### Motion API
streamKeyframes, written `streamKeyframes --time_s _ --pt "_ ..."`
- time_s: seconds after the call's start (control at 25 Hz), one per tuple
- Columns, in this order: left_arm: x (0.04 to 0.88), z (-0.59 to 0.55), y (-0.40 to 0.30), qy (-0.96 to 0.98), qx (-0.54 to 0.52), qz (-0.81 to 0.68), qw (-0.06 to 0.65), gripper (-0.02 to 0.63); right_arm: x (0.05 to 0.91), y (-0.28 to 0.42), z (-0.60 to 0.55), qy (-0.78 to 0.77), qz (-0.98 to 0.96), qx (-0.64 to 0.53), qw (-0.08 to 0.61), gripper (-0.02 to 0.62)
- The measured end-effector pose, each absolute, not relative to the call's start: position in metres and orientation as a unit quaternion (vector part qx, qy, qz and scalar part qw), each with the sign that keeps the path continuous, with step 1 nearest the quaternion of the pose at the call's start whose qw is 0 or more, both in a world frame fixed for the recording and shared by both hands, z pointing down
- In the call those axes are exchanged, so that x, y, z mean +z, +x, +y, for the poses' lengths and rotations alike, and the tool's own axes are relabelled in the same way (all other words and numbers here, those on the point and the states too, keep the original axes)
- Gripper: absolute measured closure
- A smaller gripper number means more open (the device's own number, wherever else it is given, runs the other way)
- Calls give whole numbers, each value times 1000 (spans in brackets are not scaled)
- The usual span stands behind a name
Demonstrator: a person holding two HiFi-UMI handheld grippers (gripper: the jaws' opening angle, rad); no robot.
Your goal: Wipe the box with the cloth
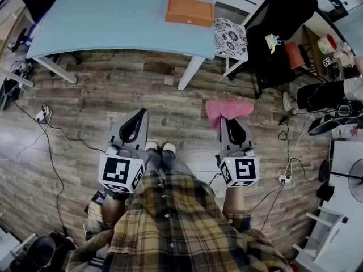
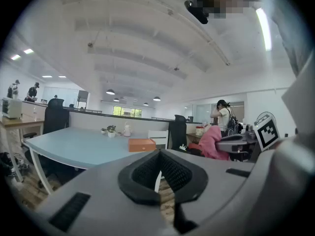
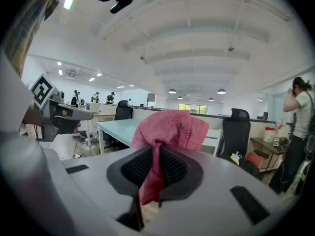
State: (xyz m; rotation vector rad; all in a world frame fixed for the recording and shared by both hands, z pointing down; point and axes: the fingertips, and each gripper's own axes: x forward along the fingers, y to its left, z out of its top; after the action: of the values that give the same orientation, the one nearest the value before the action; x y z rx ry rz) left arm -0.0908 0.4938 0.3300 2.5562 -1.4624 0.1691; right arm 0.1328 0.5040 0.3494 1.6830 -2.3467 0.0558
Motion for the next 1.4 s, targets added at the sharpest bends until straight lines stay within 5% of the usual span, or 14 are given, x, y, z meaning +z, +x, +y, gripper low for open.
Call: streamKeyframes --time_s 0.76,1.4 --pt "317 484 -66 854 41 -513 70 615 339 134 513 568 -820 27 72 548" --pt "335 364 -83 854 58 -511 79 486 353 126 392 569 -819 50 61 548"
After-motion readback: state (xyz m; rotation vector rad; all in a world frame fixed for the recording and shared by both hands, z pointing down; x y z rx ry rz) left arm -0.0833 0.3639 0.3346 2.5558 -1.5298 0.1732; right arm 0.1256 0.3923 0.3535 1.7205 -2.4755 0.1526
